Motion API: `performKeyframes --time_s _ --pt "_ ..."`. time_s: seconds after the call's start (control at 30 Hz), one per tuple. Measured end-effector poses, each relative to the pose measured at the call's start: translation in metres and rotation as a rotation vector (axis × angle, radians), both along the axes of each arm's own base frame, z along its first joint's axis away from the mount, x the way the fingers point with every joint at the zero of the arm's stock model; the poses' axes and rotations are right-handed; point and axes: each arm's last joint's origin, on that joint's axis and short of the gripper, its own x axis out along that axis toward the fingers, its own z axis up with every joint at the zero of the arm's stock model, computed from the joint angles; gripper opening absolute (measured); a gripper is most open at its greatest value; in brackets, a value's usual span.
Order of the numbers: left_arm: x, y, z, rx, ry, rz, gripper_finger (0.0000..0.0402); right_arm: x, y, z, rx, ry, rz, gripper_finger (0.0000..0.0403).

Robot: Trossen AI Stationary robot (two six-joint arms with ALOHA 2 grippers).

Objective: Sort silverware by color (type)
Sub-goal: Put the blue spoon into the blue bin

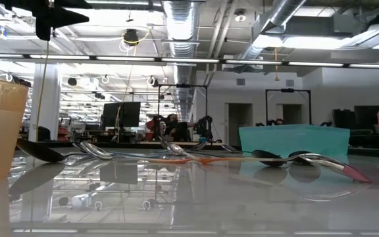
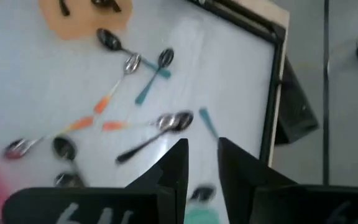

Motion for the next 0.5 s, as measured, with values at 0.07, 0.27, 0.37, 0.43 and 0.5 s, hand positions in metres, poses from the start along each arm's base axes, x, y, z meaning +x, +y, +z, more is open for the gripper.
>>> performKeyframes --time_s 0.07,0.27,0.37,0.43,0.5 --pt "0.0 0.0 0.0 0.0 0.003 0.0 0.0157 -0.025 -0.002 0.008 0.028 0.022 -0.02 0.0096" --pt "0.001 0.0 -0.006 0.002 0.05 -0.001 0.0157 -0.094 -0.01 0.022 0.148 -0.062 -0.05 0.0096" --pt "0.002 0.0 -0.009 0.003 0.06 0.001 0.0157 -0.125 -0.014 0.015 0.157 -0.131 -0.08 0.0096" --pt "0.003 0.0 -0.012 0.007 0.066 0.006 0.0157 -0.137 -0.017 0.006 0.141 -0.206 -0.108 0.0096" --pt "0.003 0.0 -0.013 -0.024 0.051 0.017 0.0157 -0.145 -0.02 -0.005 0.12 -0.273 -0.132 0.0096"
